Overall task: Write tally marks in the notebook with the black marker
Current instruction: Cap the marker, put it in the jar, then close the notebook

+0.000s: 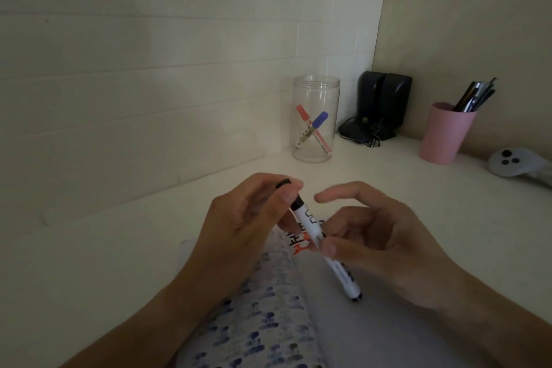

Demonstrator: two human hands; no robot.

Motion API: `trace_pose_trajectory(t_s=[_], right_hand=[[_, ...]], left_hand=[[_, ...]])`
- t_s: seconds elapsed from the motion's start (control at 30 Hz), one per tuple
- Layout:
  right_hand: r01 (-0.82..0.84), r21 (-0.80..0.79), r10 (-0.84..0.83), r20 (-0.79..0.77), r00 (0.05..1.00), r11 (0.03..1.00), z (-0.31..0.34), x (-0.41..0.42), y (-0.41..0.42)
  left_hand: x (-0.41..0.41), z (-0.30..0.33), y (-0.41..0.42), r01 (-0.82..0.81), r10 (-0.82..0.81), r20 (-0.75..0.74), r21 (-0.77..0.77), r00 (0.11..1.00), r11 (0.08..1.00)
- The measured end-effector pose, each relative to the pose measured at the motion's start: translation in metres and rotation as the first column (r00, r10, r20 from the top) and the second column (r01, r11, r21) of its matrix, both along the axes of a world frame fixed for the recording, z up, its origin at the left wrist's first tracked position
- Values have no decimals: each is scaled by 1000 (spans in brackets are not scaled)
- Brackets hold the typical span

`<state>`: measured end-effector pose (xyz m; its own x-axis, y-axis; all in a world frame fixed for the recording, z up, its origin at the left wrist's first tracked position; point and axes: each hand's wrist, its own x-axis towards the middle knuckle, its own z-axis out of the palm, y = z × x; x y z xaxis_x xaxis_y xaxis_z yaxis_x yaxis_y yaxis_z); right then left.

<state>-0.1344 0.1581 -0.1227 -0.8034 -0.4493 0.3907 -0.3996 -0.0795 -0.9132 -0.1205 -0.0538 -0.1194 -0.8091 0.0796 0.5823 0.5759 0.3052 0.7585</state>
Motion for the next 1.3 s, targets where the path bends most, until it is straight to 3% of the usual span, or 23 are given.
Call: trace_pose_trajectory(t_s=[0.1, 0.17, 0.23, 0.5, 0.57, 0.63, 0.77, 0.87, 1.0, 1.3], right_hand=[[-18, -86, 26, 95, 995, 996, 1, -5, 2], [23, -89, -8, 171, 985, 996, 1, -11, 8], [42, -23, -35, 235, 971, 999, -2, -18, 13], [117, 186, -164, 263, 951, 976, 7, -20, 5], [192, 238, -237, 180, 955, 952, 21, -27, -2], [345, 231, -354, -1, 935, 910, 48, -46, -11], [643, 40, -572, -417, 706, 765, 114, -105, -29], [727, -116, -671, -505, 544, 677, 152, -142, -40], [821, -80, -680, -608, 409, 566, 164, -180, -48], [842, 385, -536, -651, 538, 377, 129, -218, -59]], left_hand=[[-5, -4, -12, -133, 109, -87, -340, 990, 931], [-10, -5, -25, -318, 248, -199, -592, 948, 740], [-12, -5, -32, -397, 334, -233, -684, 914, 611], [-17, -11, -38, -394, 406, -183, -752, 895, 528], [-18, -13, -40, -419, 447, -188, -758, 874, 500], [-18, -14, -40, -454, 485, -197, -739, 852, 498], [-19, -17, -40, -446, 546, -129, -741, 828, 502], [-21, -22, -43, -433, 552, -101, -741, 828, 513], [-24, -26, -43, -422, 527, -103, -734, 843, 532], [-28, -30, -44, -411, 523, -81, -725, 849, 554]])
